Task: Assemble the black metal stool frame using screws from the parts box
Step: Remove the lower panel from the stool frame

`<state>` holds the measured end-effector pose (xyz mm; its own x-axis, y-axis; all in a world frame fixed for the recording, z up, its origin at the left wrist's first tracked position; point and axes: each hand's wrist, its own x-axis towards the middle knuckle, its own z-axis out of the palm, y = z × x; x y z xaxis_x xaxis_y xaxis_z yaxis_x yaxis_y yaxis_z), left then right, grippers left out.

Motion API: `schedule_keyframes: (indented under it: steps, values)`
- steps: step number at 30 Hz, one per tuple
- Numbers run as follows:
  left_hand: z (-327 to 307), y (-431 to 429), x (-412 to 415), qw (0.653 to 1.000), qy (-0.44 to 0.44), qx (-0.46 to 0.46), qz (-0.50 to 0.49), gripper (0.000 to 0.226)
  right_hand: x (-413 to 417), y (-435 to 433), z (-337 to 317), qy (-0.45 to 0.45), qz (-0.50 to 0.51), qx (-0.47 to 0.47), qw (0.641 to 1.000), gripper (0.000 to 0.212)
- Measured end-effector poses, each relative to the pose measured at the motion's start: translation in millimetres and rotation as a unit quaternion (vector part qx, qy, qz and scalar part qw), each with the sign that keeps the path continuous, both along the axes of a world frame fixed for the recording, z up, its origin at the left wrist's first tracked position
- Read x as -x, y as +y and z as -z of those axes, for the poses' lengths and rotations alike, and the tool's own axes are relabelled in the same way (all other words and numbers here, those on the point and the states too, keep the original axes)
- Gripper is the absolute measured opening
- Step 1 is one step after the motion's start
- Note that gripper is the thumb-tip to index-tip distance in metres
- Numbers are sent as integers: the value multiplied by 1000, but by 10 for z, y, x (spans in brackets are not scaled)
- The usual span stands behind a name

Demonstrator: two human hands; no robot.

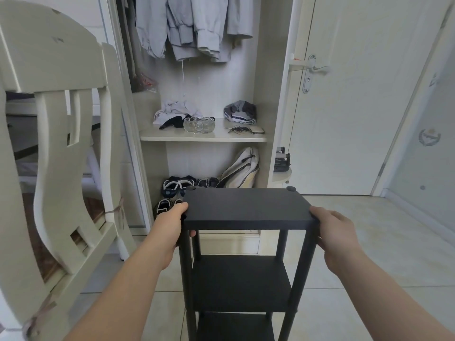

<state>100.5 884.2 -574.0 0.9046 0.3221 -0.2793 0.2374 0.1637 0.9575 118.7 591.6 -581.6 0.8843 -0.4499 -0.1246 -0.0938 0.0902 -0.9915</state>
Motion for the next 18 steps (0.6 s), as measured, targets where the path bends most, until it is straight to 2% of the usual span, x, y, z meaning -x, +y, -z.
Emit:
schedule_keyframes:
  steps: [12,18]
  values:
    - [-40,-53,-12,999,-9,46,-6,24,-21,-10,-34,7,-5,14,1000,15]
    - [-49,-43,-9,998,-6,60,3,29,-40,-16,-52,14,-7,9,1000,15]
